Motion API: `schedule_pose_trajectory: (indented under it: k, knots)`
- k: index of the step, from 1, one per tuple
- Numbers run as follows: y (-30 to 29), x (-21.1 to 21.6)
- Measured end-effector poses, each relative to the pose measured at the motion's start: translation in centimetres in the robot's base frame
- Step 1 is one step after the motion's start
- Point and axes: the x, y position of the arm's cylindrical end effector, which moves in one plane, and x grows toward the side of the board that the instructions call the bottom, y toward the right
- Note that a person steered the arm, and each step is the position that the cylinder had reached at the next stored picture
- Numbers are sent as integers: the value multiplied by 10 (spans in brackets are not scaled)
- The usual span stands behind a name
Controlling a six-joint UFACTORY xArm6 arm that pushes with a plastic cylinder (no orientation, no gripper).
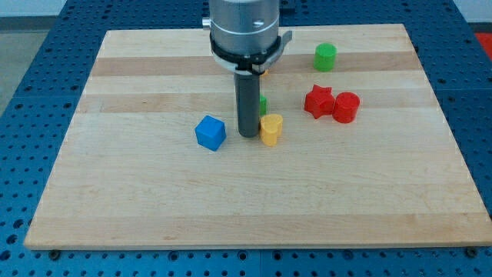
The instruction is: Push the blue cube to the bottom left side of the green star
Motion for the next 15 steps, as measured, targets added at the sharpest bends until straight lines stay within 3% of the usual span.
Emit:
schedule_pose_trajectory:
  k: [3,7,10,14,15]
  knots:
    - [-36,36]
    - [-114,14]
    - [-71,6]
    - [-94,23]
    - [-113,-16]
